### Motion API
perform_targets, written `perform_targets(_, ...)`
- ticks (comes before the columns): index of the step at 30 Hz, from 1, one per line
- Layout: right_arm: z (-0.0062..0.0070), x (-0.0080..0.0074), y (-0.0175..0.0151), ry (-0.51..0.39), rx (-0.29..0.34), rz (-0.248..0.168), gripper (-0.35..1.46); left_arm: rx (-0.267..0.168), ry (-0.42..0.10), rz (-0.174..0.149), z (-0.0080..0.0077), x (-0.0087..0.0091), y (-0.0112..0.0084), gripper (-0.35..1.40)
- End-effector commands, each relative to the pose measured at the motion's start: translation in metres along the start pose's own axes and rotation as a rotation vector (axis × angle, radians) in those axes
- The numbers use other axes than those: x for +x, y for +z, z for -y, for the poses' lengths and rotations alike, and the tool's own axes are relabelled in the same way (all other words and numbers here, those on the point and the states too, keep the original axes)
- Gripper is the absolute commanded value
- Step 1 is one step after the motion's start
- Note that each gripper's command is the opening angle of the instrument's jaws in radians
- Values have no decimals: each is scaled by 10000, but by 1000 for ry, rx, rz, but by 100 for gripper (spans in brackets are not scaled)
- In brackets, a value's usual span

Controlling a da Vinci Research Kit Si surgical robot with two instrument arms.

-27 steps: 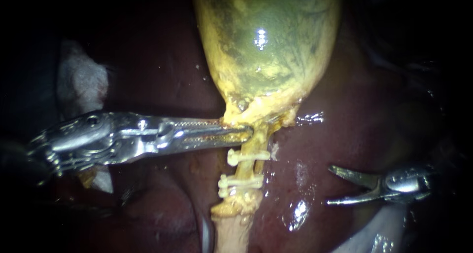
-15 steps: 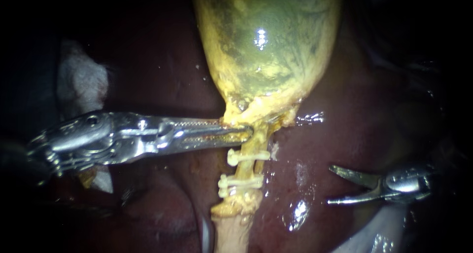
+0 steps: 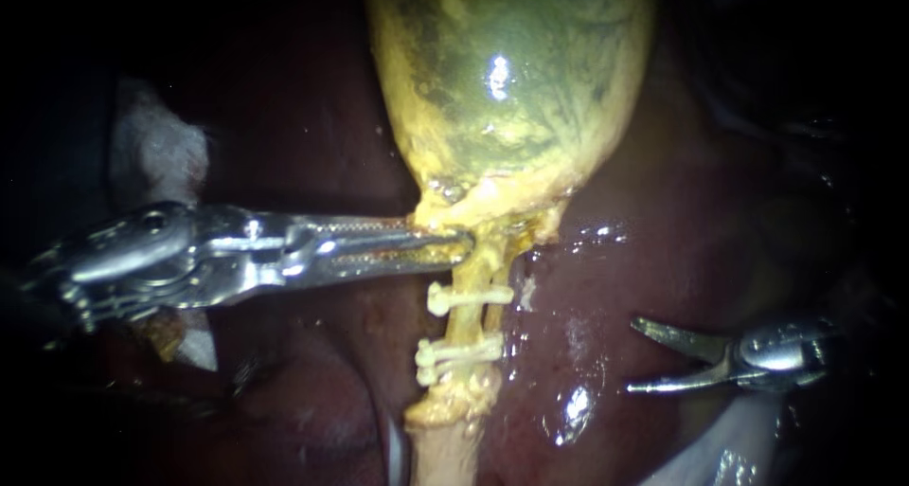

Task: Go to the cutting position left tube

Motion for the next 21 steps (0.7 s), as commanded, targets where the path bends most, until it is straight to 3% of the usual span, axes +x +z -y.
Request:
perform_targets(1,1,0,1,3,4,-6,105,-3,1,-6,1,0,-1,-35)
perform_targets(8,8,14,4,61,31,-64,100,-3,1,-6,1,-1,-1,-35)
perform_targets(14,21,38,19,126,62,-122,91,-2,2,-6,1,-3,0,-35)
perform_targets(21,28,54,50,168,95,-131,91,-2,3,-6,1,-3,0,-35)
